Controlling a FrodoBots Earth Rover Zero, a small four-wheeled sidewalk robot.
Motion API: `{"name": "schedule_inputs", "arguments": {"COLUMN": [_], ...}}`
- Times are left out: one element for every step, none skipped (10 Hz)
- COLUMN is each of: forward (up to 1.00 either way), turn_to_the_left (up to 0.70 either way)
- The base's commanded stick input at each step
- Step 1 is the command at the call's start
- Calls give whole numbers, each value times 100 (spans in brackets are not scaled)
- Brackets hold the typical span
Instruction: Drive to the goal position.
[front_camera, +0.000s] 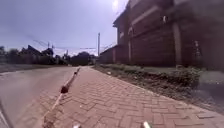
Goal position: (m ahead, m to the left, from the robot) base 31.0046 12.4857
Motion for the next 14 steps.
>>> {"name": "schedule_inputs", "arguments": {"forward": [70, 70, 70, 70, 70, 70, 70, 70, 70, 70, 70, 70, 70, 70], "turn_to_the_left": [25, 9, 7, 24, 30, 14, 2, 19, 35, 19, 4, 35, 35, 0]}}
